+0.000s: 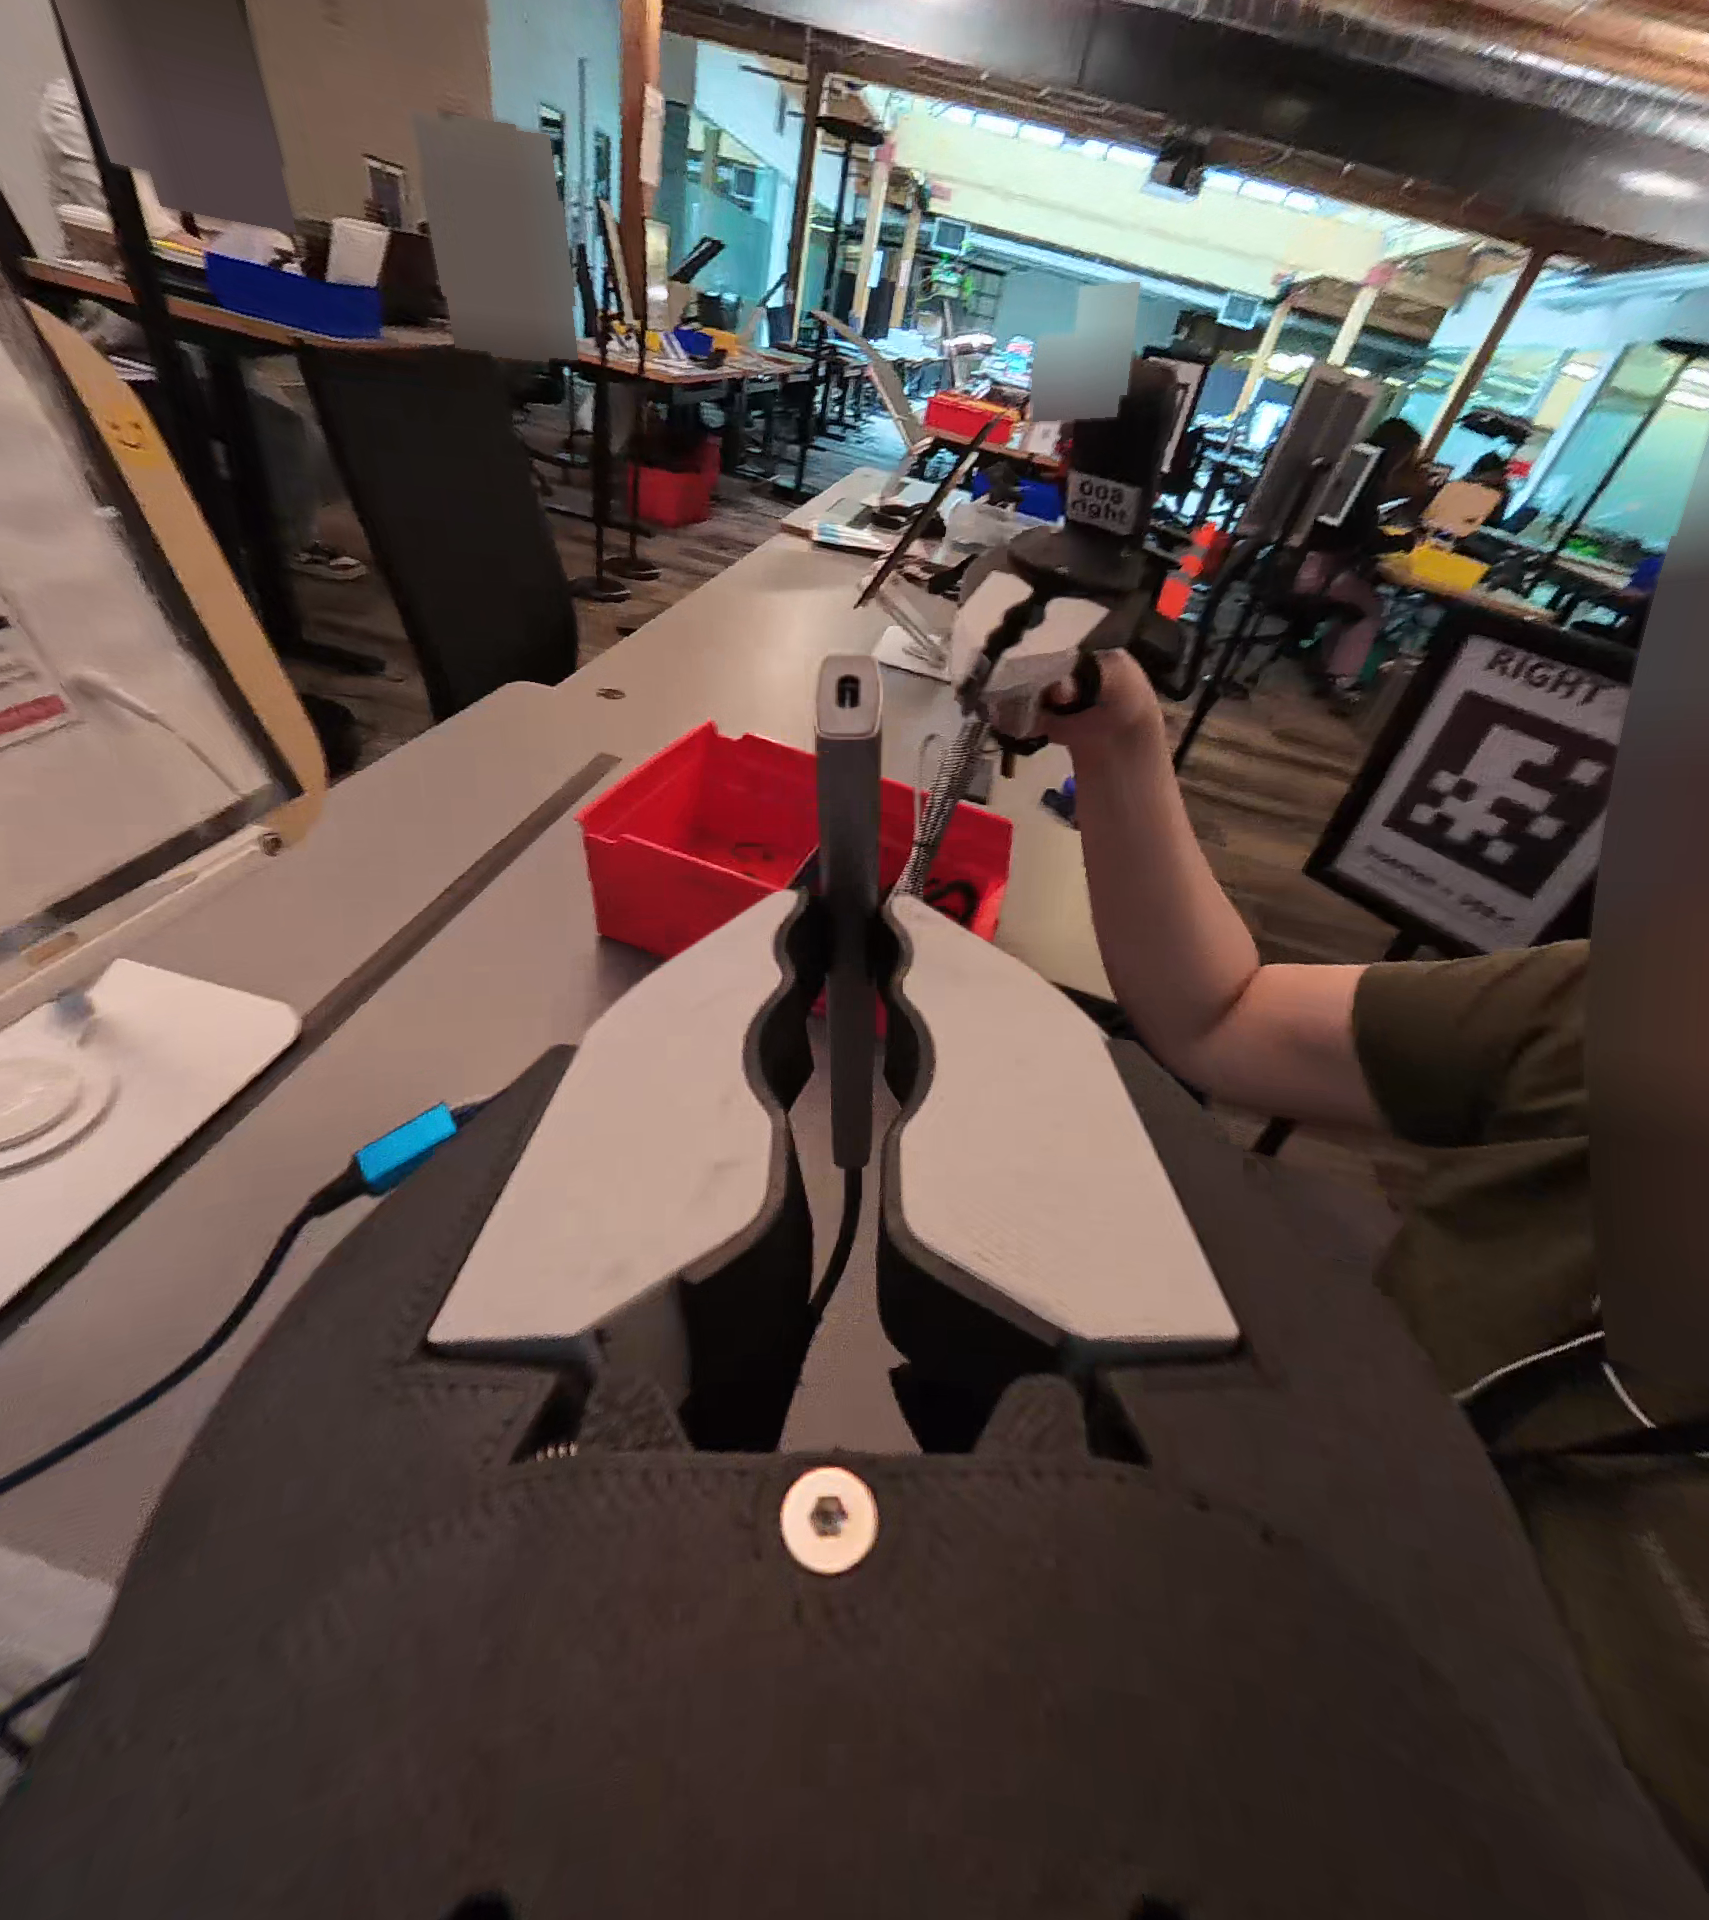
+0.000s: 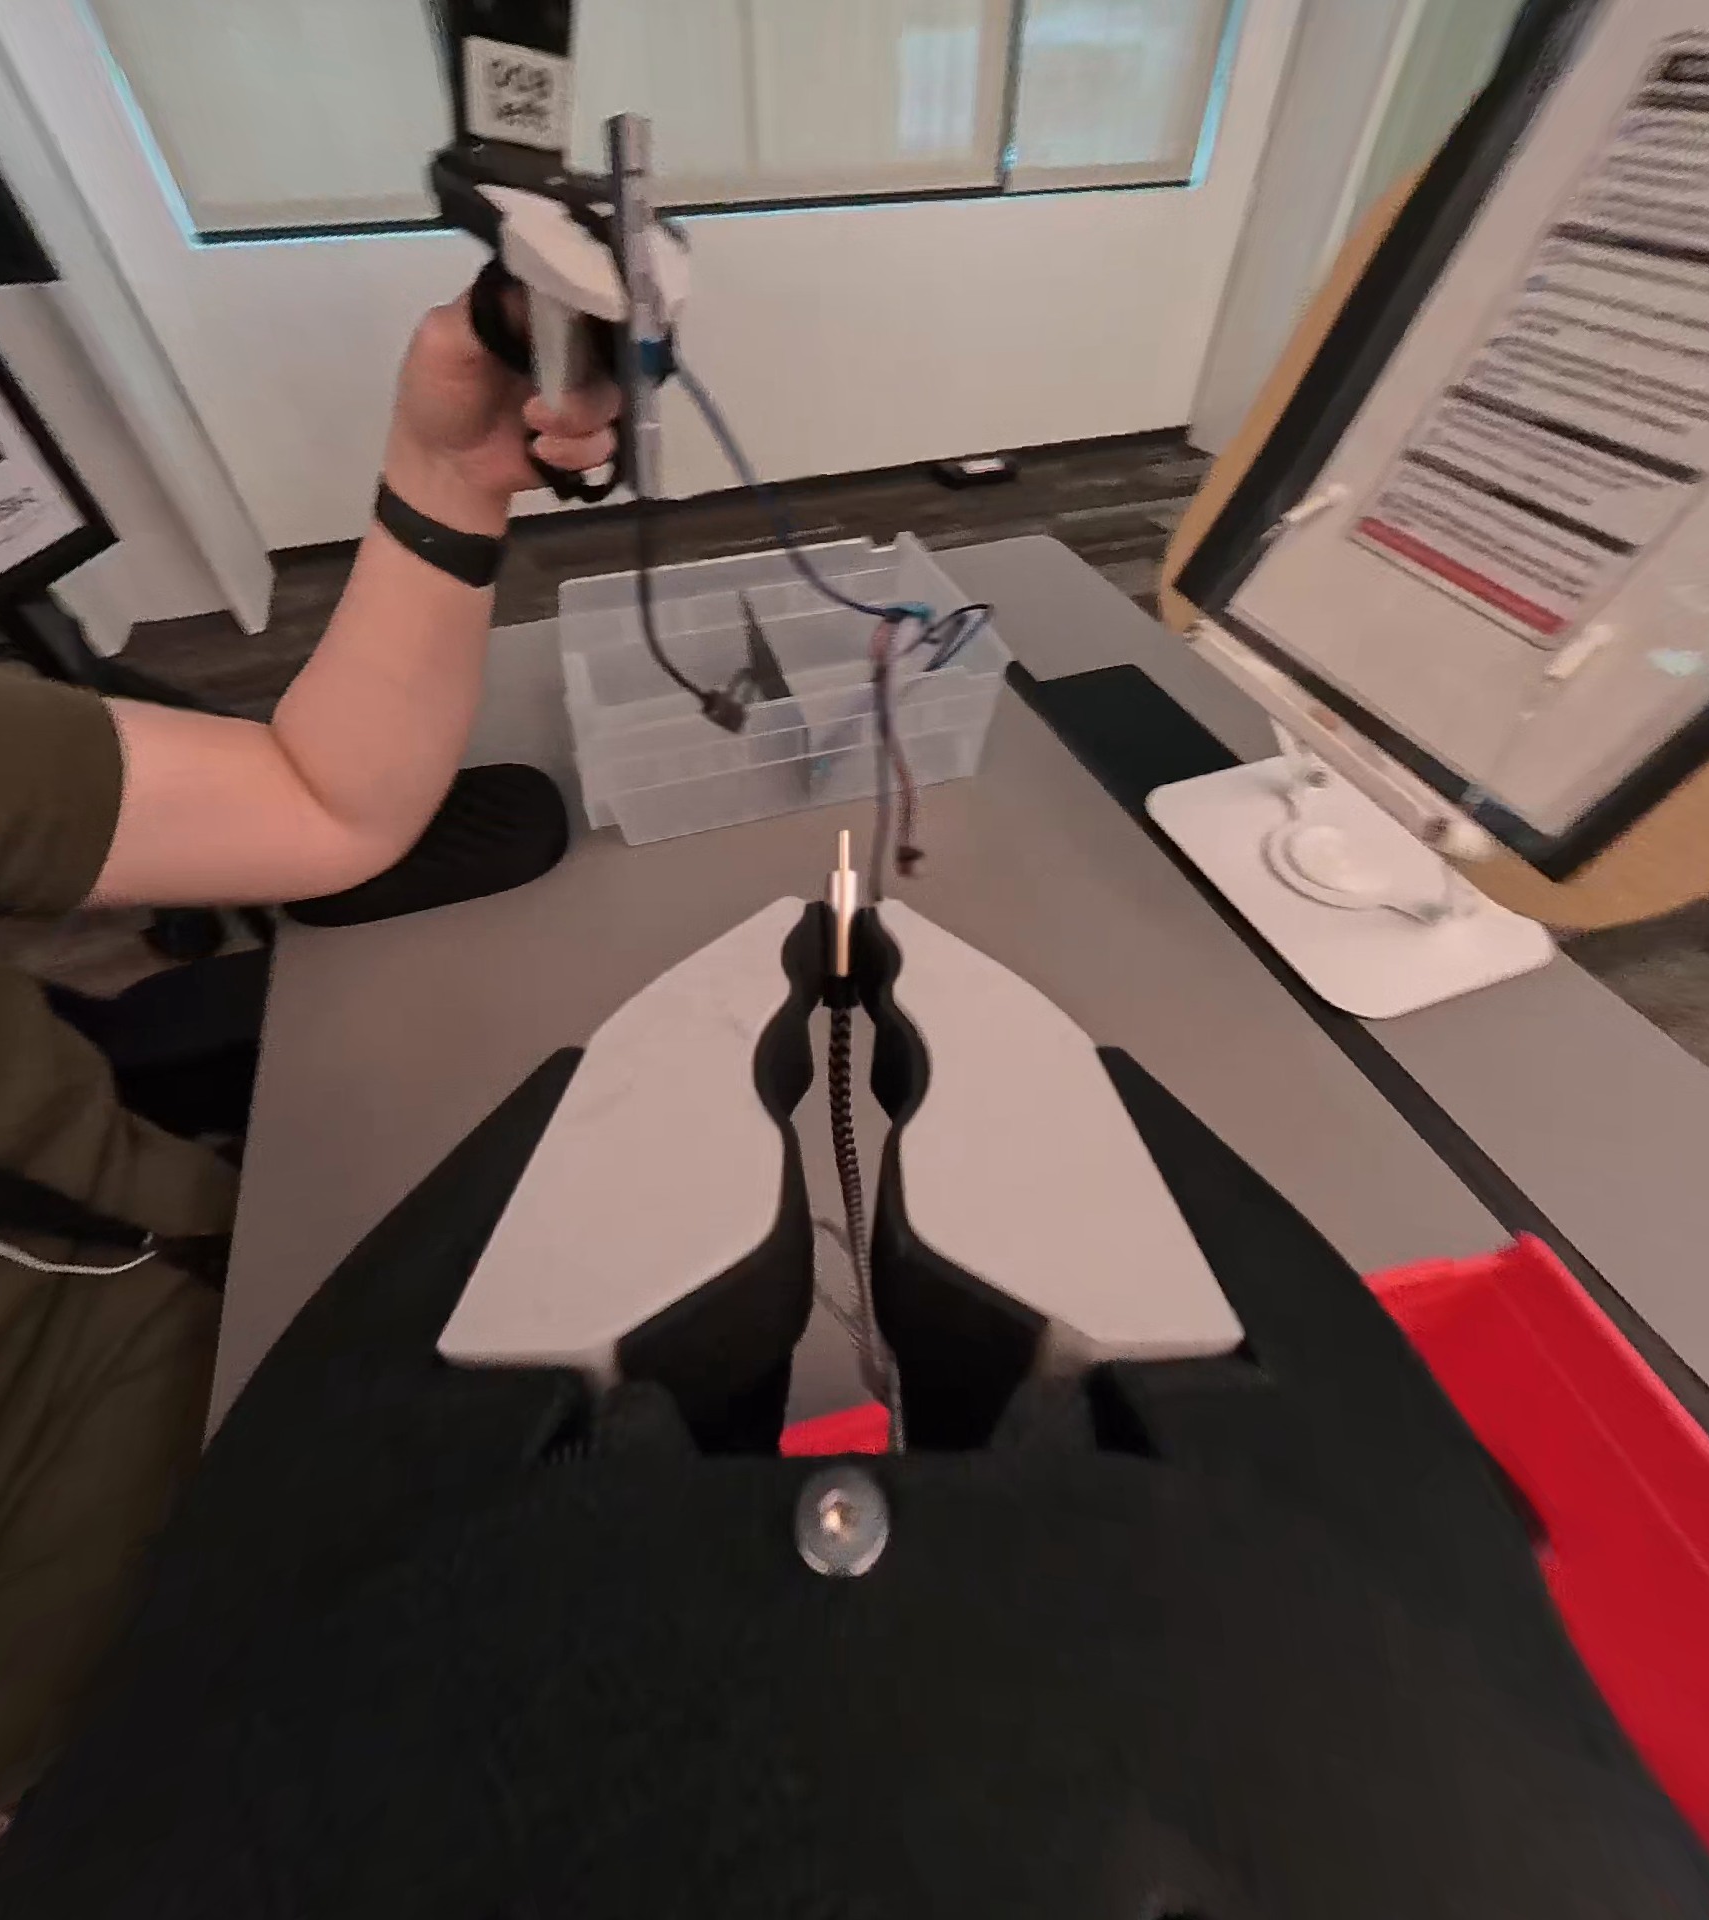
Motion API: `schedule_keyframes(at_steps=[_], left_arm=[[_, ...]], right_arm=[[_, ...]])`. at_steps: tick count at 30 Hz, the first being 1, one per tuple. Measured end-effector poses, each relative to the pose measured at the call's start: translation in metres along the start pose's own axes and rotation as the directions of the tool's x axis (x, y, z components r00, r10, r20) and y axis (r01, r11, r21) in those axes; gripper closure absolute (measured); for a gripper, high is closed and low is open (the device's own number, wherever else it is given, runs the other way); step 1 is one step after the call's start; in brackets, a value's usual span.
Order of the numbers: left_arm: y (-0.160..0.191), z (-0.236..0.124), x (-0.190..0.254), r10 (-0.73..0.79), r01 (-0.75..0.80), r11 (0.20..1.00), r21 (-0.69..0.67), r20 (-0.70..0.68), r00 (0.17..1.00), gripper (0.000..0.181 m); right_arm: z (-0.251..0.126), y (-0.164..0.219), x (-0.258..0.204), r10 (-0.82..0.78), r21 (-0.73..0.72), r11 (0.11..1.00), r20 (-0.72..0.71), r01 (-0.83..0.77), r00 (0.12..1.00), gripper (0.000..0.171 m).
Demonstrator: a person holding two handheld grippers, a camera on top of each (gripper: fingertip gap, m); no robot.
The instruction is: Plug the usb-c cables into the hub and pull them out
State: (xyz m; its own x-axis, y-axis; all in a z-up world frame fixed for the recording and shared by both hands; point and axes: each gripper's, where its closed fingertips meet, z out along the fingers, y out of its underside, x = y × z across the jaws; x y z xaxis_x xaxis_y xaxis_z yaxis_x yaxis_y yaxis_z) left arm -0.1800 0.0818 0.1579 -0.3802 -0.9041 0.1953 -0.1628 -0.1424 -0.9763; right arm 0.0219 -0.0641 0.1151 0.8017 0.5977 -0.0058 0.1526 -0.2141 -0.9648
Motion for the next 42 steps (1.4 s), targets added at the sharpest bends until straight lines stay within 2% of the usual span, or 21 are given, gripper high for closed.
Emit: schedule_keyframes(at_steps=[6,8,12,14,18,21,23,25,29,33,36,39,42], left_arm=[[0.000,0.010,0.017,0.019,-0.020,1.000,-0.023,-0.032,0.999,0.173],[0.000,0.016,0.024,0.027,-0.029,0.999,-0.033,-0.052,0.998,0.173],[0.004,0.026,0.029,0.042,-0.045,0.998,-0.055,-0.055,0.998,0.173],[0.006,0.031,0.029,0.037,-0.041,0.997,-0.067,-0.061,0.997,0.173],[0.013,0.043,0.026,0.026,-0.032,0.995,-0.096,-0.068,0.997,0.173],[0.018,0.052,0.025,0.005,-0.015,0.994,-0.113,-0.087,0.996,0.173],[0.021,0.057,0.025,0.000,-0.011,0.992,-0.126,-0.094,0.996,0.173],[0.024,0.061,0.026,0.000,-0.014,0.990,-0.141,-0.099,0.995,0.173],[0.027,0.066,0.028,0.009,-0.026,0.987,-0.157,-0.104,0.995,0.173],[0.028,0.068,0.029,0.006,-0.024,0.987,-0.159,-0.108,0.994,0.173],[0.028,0.068,0.029,0.005,-0.023,0.987,-0.161,-0.106,0.994,0.173],[0.029,0.069,0.029,0.007,-0.024,0.986,-0.164,-0.106,0.994,0.173],[0.030,0.069,0.029,0.004,-0.022,0.986,-0.166,-0.105,0.994,0.173]], right_arm=[[-0.061,0.007,0.019,0.019,0.021,1.000,-0.172,-0.015,0.985,0.164],[-0.072,0.024,0.030,0.038,-0.034,0.998,-0.227,-0.047,0.973,0.164],[-0.071,0.074,0.046,0.119,-0.202,0.966,-0.218,-0.164,0.969,0.164],[-0.065,0.111,0.051,0.179,-0.334,0.912,-0.203,-0.240,0.963,0.164],[-0.057,0.179,0.051,0.328,-0.572,0.729,-0.192,-0.377,0.925,0.164],[-0.053,0.207,0.048,0.433,-0.645,0.624,-0.185,-0.441,0.882,0.164],[-0.049,0.217,0.049,0.454,-0.672,0.589,-0.183,-0.448,0.872,0.163],[-0.041,0.209,0.049,0.429,-0.664,0.631,-0.132,-0.401,0.894,0.163],[-0.027,0.147,0.040,0.276,-0.502,0.830,-0.012,-0.244,0.961,0.164],[-0.034,0.097,0.032,0.093,-0.348,0.932,-0.032,-0.099,0.995,0.164],[-0.038,0.087,0.031,0.060,-0.316,0.946,-0.069,-0.079,0.996,0.164],[-0.036,0.103,0.035,0.154,-0.355,0.921,-0.049,-0.161,0.987,0.164],[-0.039,0.123,0.053,0.217,-0.398,0.883,-0.122,-0.248,0.969,0.165]])
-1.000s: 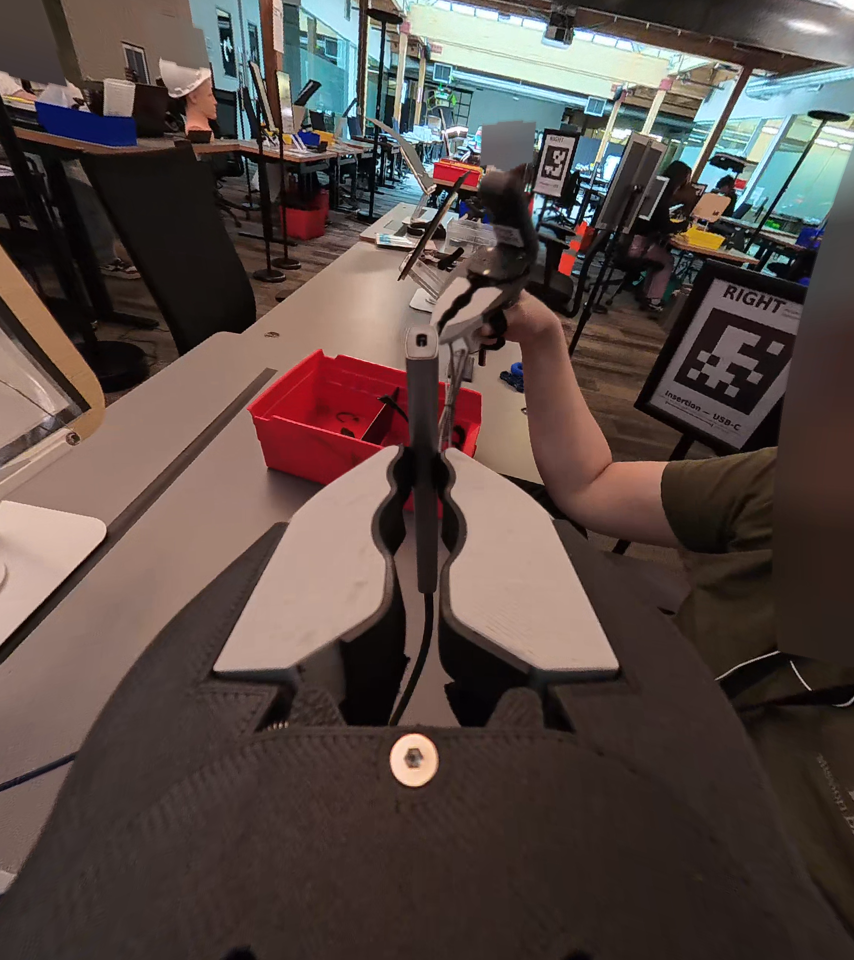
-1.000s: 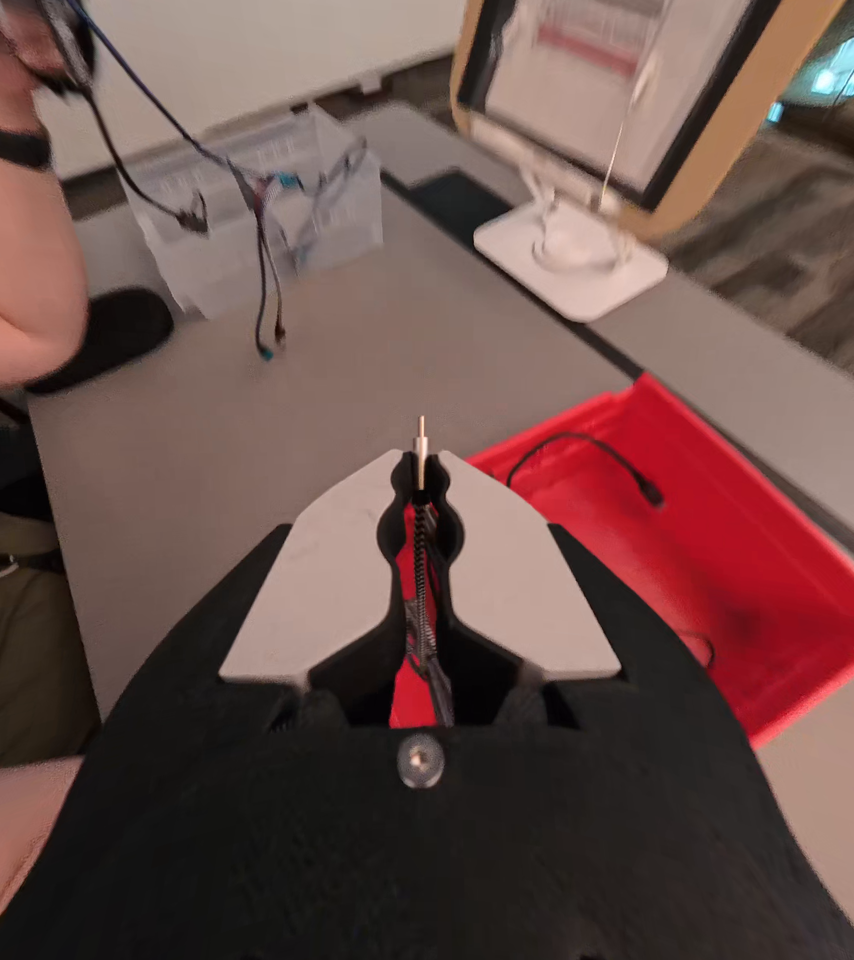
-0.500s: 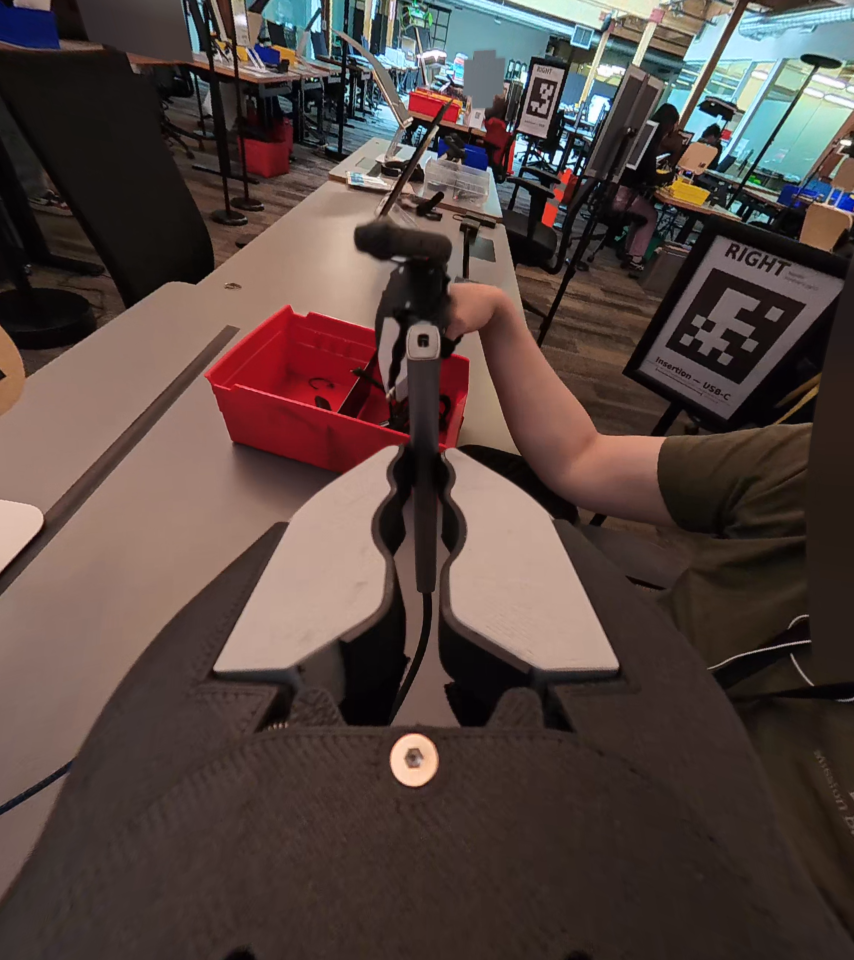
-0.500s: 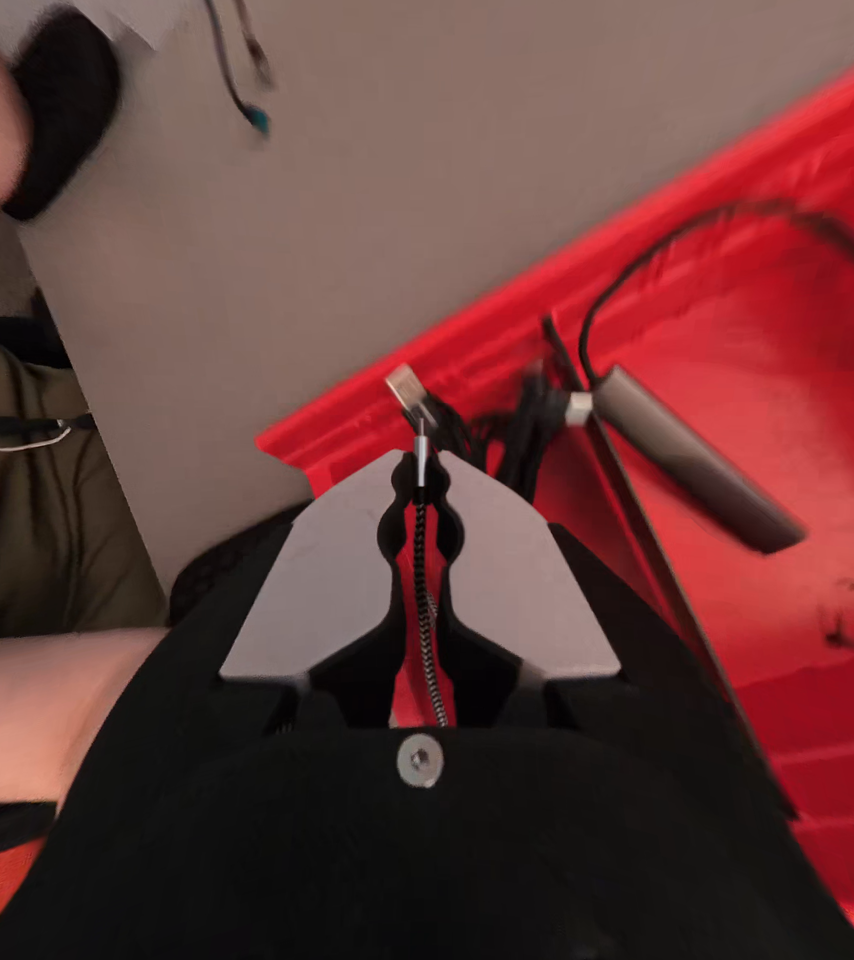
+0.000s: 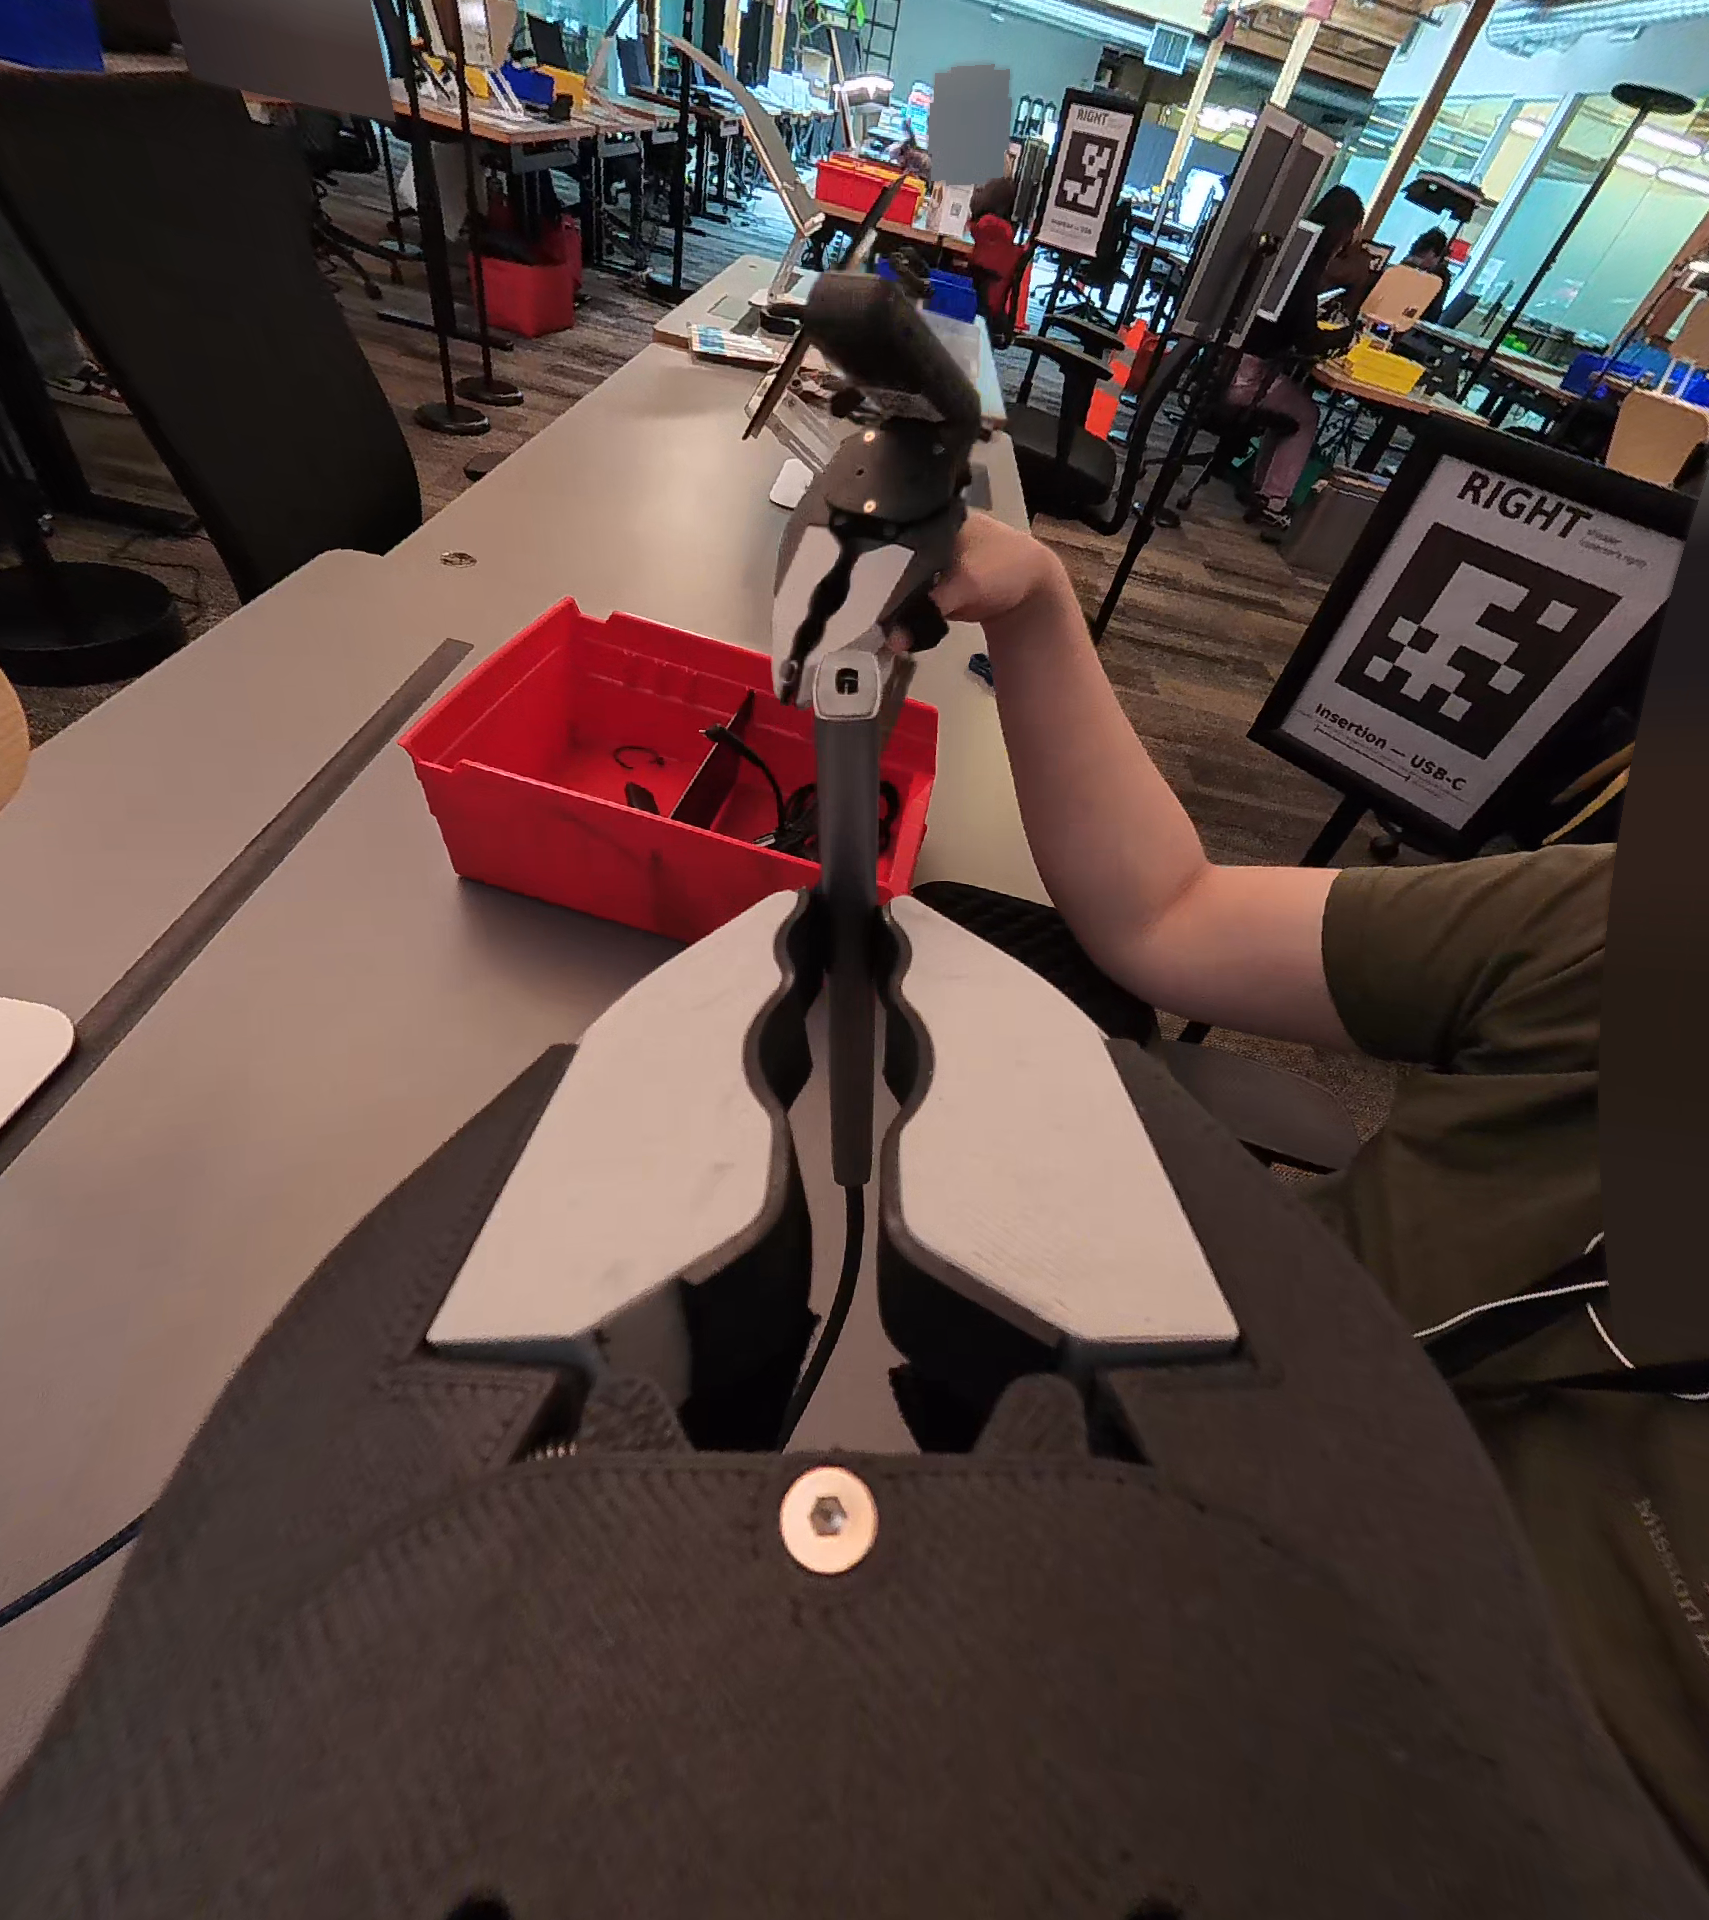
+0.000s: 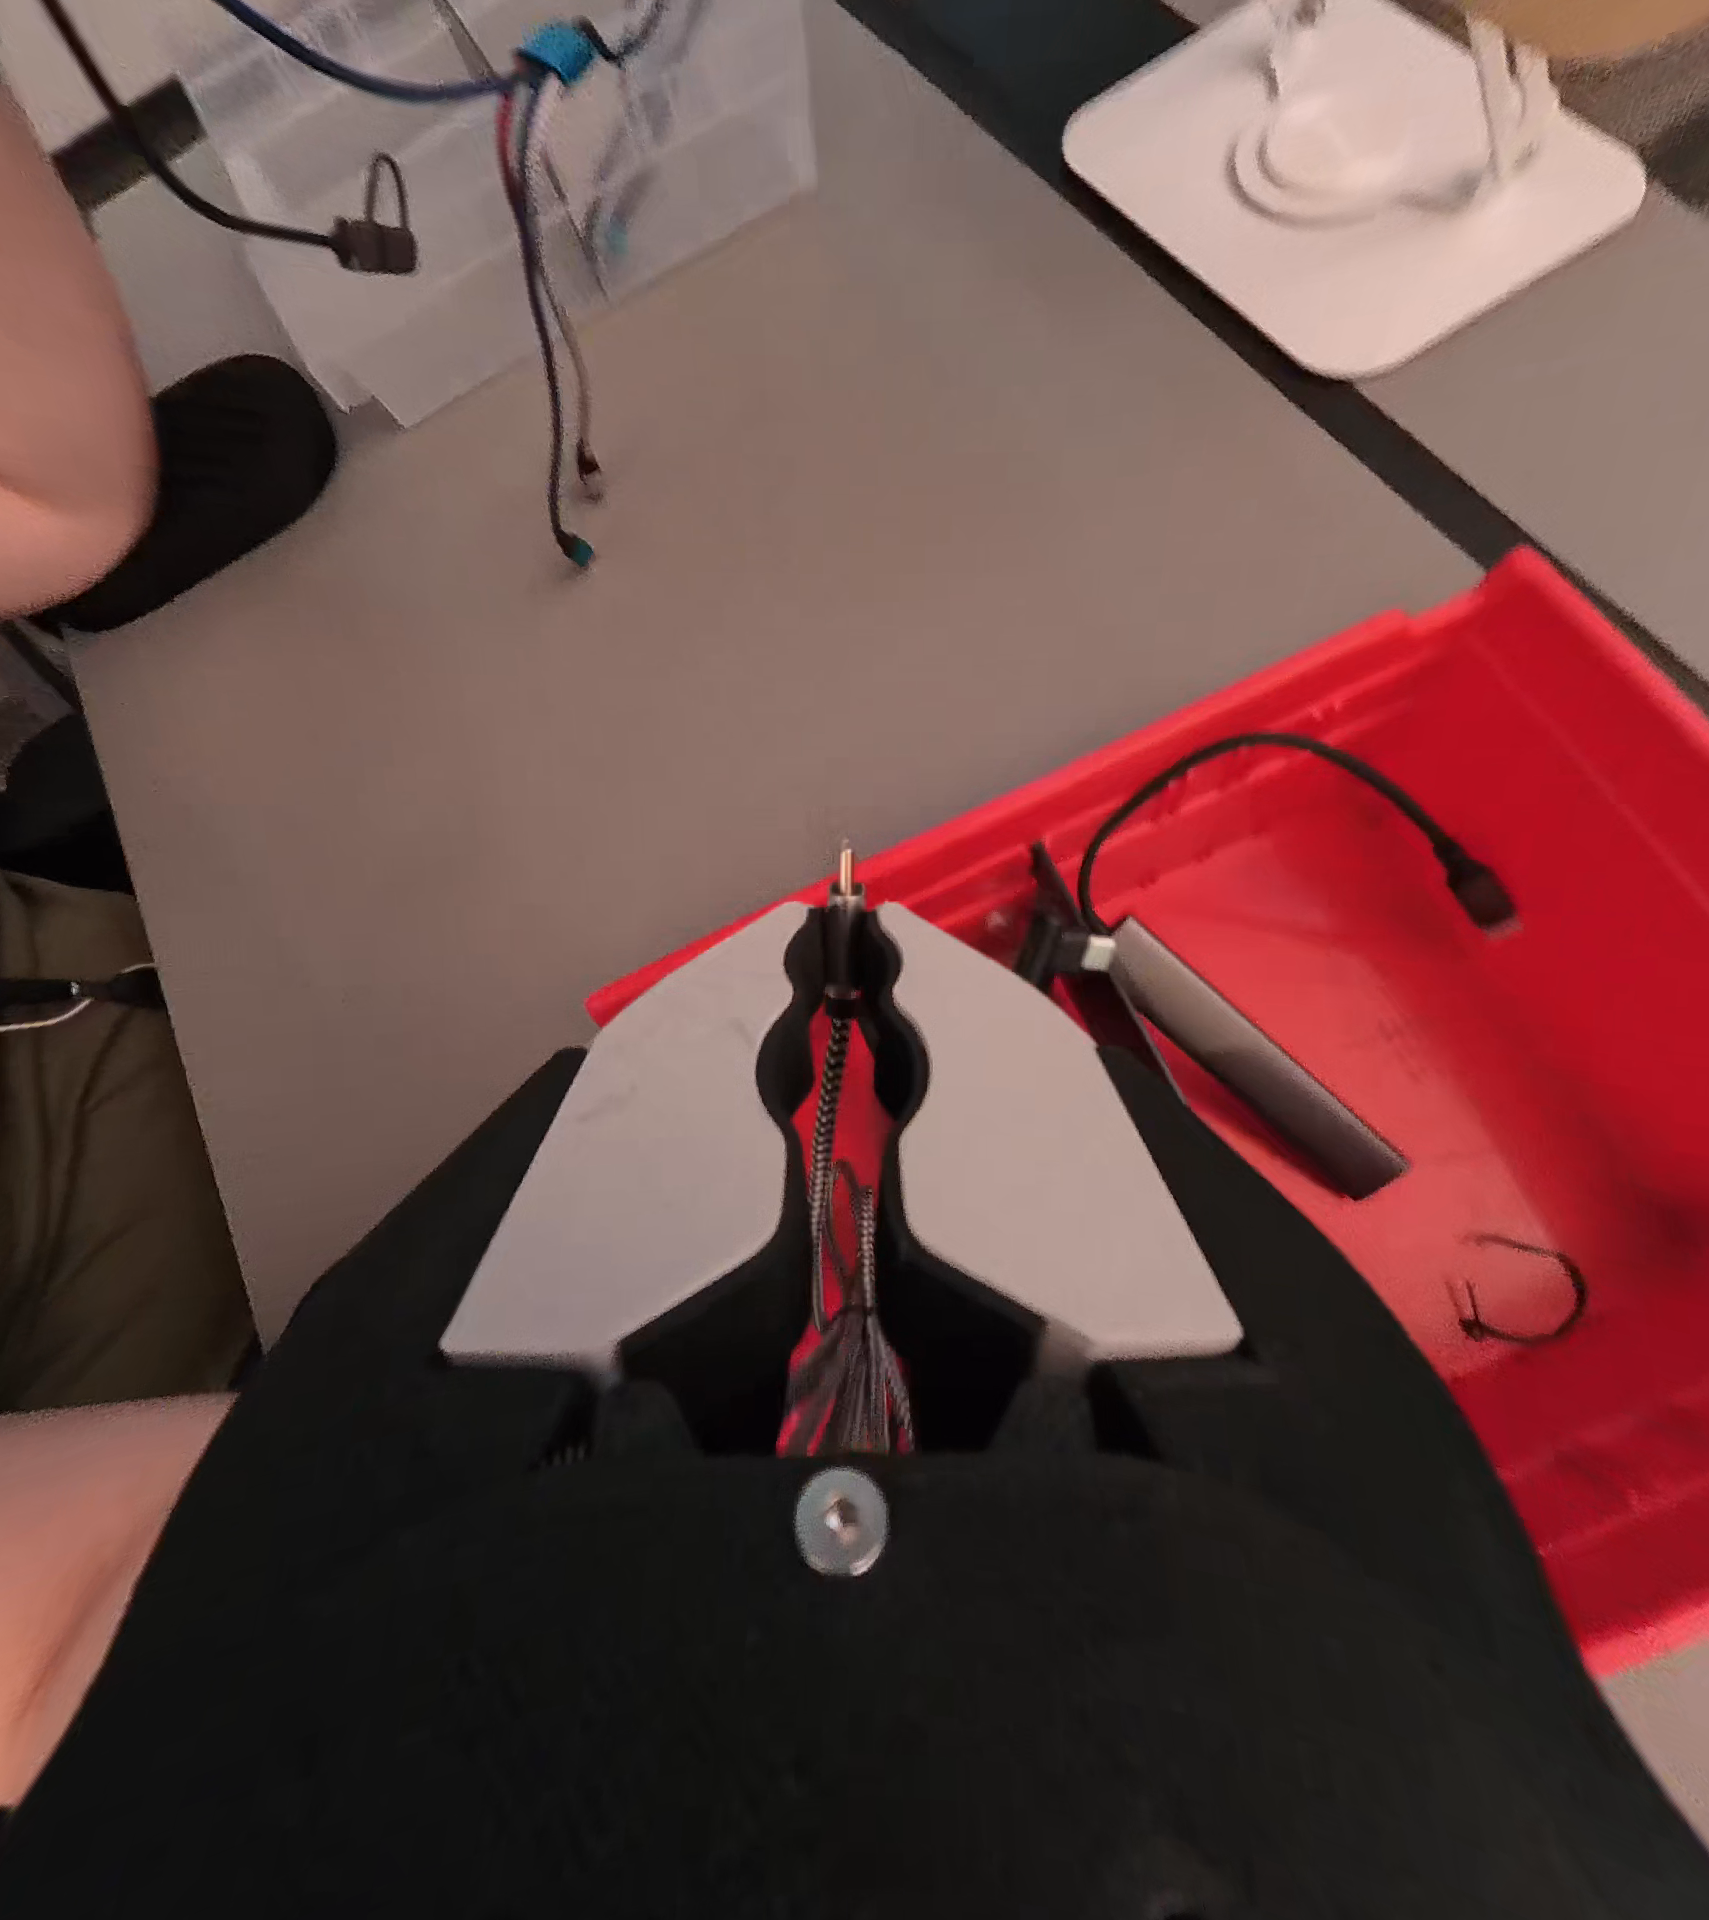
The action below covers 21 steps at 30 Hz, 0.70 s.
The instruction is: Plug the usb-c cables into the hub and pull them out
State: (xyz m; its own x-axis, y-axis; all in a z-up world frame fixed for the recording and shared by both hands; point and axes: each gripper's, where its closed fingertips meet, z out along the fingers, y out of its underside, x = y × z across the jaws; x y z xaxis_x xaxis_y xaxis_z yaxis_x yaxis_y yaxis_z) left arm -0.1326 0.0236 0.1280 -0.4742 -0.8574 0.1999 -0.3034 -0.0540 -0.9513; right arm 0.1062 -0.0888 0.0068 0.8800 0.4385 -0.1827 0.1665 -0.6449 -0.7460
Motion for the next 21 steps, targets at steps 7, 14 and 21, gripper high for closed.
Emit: schedule_keyframes(at_steps=[7,14,21], left_arm=[[0.002,0.004,-0.003,-0.009,0.009,1.000,-0.012,-0.001,1.000,0.173],[0.004,0.007,-0.003,-0.010,0.010,1.000,-0.019,-0.004,1.000,0.173],[0.008,0.013,-0.004,-0.013,0.013,0.999,-0.038,-0.007,1.000,0.173]], right_arm=[[-0.018,-0.041,-0.015,-0.134,0.168,0.975,-0.081,0.146,0.988,0.164],[-0.022,-0.044,-0.030,-0.188,0.157,0.966,-0.111,0.204,0.976,0.164],[0.003,0.062,0.047,0.117,-0.244,0.954,-0.226,-0.173,0.967,0.163]])
